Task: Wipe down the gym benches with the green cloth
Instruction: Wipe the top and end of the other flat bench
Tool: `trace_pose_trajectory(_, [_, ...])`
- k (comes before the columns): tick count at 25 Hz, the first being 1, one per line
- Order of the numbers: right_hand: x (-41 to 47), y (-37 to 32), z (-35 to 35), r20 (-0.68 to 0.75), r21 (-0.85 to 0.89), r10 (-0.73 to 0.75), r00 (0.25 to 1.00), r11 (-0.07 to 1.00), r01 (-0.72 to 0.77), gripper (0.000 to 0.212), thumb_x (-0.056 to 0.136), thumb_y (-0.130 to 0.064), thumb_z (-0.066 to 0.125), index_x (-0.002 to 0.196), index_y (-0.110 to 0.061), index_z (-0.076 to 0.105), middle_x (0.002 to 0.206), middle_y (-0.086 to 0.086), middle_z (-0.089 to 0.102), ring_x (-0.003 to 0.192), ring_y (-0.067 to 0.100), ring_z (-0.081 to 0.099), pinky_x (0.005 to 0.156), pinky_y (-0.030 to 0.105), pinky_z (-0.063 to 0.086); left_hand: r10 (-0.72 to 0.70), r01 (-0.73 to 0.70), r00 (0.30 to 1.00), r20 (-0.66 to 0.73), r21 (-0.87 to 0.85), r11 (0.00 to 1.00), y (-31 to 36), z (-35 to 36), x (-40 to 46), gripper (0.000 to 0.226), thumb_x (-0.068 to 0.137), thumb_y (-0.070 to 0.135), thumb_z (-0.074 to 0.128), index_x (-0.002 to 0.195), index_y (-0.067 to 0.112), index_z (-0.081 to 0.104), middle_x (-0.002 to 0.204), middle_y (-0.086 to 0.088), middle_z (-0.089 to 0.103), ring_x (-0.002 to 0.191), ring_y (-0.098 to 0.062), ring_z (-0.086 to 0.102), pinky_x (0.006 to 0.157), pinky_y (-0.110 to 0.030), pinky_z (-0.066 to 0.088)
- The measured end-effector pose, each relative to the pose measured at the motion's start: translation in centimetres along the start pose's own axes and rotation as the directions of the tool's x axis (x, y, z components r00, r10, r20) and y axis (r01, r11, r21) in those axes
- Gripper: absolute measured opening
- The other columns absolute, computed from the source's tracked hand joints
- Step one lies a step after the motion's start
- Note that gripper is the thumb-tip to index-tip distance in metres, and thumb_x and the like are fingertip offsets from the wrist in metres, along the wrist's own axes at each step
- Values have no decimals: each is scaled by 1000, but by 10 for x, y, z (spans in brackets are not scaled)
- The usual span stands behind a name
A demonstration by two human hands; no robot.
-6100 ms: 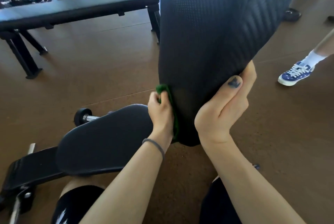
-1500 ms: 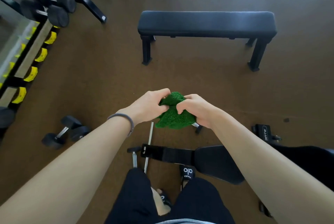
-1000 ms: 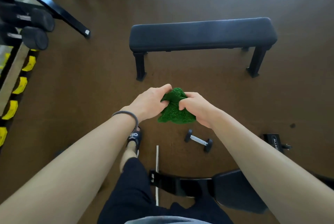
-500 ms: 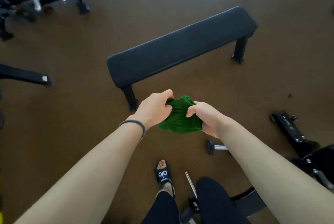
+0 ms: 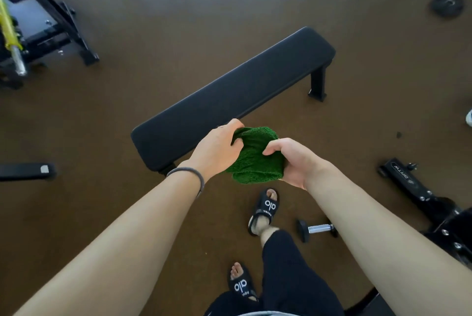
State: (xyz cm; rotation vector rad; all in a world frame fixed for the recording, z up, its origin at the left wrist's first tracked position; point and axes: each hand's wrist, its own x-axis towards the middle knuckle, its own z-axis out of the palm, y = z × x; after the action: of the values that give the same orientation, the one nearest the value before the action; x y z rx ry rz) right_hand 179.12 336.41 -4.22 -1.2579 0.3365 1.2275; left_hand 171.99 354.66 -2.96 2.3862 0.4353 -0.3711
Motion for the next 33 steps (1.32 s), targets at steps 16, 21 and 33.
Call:
trace_pose_trajectory(16, [159,-259,-131,-366,421,-16,931,889,181,46,91,5,45,135,-3,56,125,24,69,111,44,70,89,55,58,-149,164,977,153,-92,982,94,-20,310,66,106,34,50,161,36,14,151,-6,49,102,-17,57,92,-34,49])
trace_pose_trajectory(21, [226,-344,-182,-420,410,0,908,892,190,41,94,3,46,134,-3,56,125,25,69,113,46,68,101,61,52,-119,127,982,144,-45,991,126,-15,429,68,106,35,48,163,37,11,157,-5,41,119,-23,60,92,-36,51])
trace_pose_trajectory(33, [383,-509,-361,-543,-218,-342,767,940,264,30,97,-5,49,111,-24,68,103,-4,69,103,21,65,88,33,52,-305,304,952,29,41,952,190,71,648,73,102,46,54,163,33,16,169,1,23,157,-25,17,127,-51,19])
